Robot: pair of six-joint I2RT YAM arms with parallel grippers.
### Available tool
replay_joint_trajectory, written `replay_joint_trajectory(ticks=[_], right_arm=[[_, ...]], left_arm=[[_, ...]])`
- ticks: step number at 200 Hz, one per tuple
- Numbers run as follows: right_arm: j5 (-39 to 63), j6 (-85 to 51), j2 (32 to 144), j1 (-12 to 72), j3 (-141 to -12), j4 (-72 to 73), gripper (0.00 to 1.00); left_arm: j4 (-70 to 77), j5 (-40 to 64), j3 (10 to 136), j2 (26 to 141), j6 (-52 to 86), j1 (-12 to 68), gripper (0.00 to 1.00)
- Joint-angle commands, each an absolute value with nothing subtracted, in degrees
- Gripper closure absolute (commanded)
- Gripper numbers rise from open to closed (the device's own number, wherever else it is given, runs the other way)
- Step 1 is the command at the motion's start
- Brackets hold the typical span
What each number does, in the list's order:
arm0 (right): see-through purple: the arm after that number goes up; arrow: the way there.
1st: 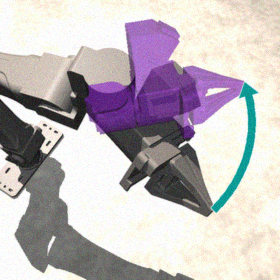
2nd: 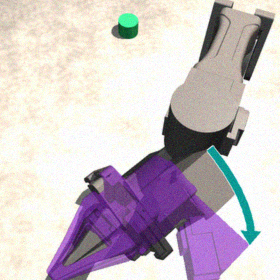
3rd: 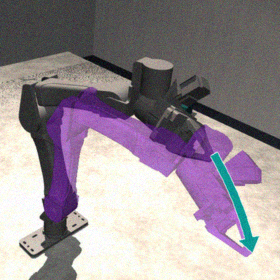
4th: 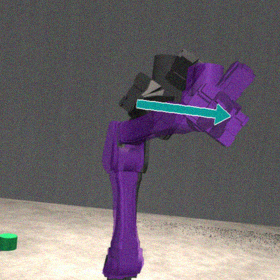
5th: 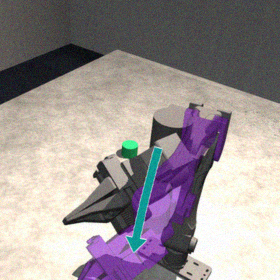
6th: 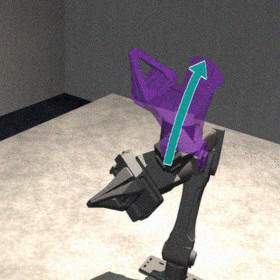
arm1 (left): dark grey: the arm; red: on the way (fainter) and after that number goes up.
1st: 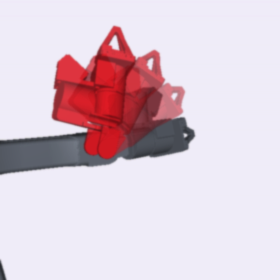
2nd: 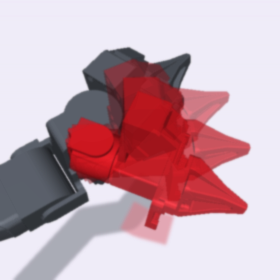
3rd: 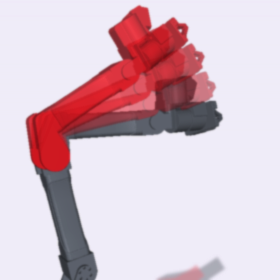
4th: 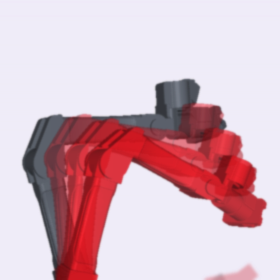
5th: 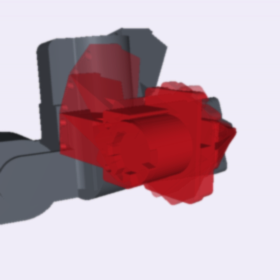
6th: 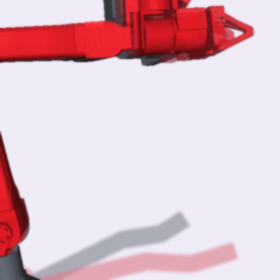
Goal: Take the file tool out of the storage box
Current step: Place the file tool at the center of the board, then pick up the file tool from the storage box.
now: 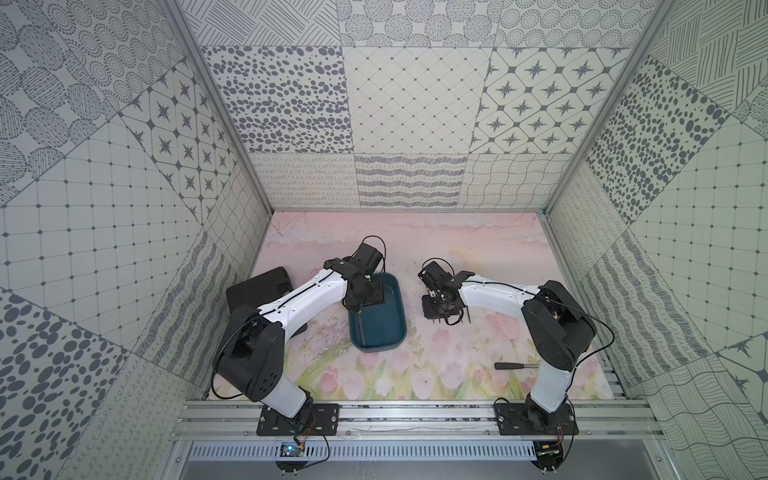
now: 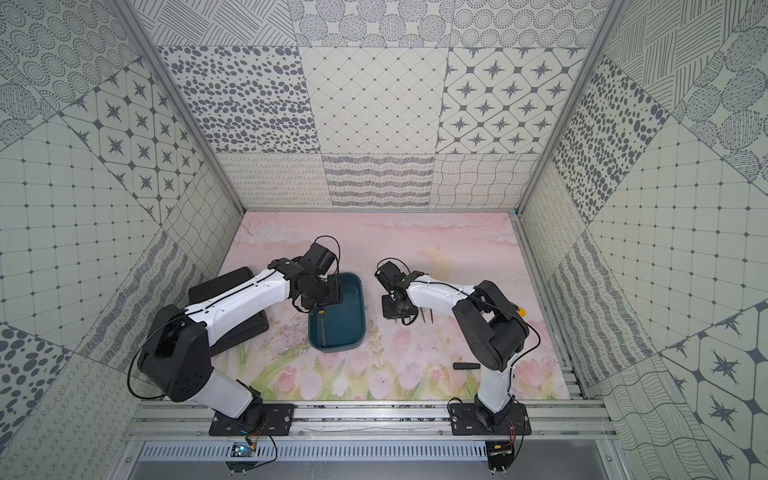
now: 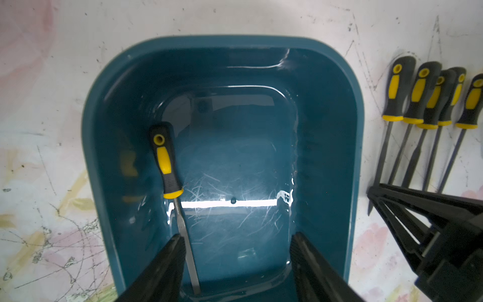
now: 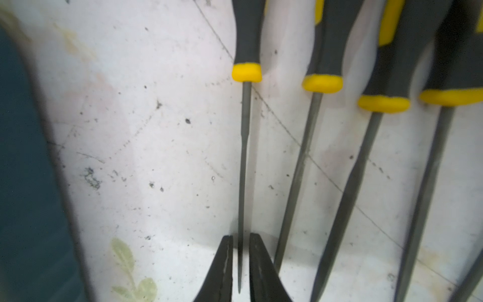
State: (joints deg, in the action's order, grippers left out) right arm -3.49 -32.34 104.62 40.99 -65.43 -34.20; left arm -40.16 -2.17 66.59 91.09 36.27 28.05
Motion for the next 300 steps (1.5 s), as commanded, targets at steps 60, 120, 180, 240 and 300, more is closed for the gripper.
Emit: replay_joint_trajectory(ticks=[60, 120, 180, 240, 300], right_arm=[[-4.44, -28.24, 92.78, 41.21, -64.89, -32.79, 0.60], [2.33, -26.28, 84.93, 41.13, -61.87, -31.04, 0.39], [4.36, -25.53, 80.32, 41.08, -59.29, -30.28, 0.30], [4.79, -25.24, 78.94, 41.09, -58.19, -29.97, 0.29], [4.95, -25.67, 76.43, 41.05, -56.82, -30.36, 0.29]], left_arm=[[-43.34, -7.99, 70.71, 98.61, 36.49, 26.54, 0.41], [-48.69, -14.19, 75.41, 105.36, 41.46, 26.20, 0.46], [-51.82, -17.66, 77.06, 109.70, 44.35, 25.93, 0.51], [-53.10, -18.90, 77.11, 112.76, 44.70, 25.74, 0.54], [-43.87, -11.18, 73.46, 112.77, 42.48, 25.75, 0.63]])
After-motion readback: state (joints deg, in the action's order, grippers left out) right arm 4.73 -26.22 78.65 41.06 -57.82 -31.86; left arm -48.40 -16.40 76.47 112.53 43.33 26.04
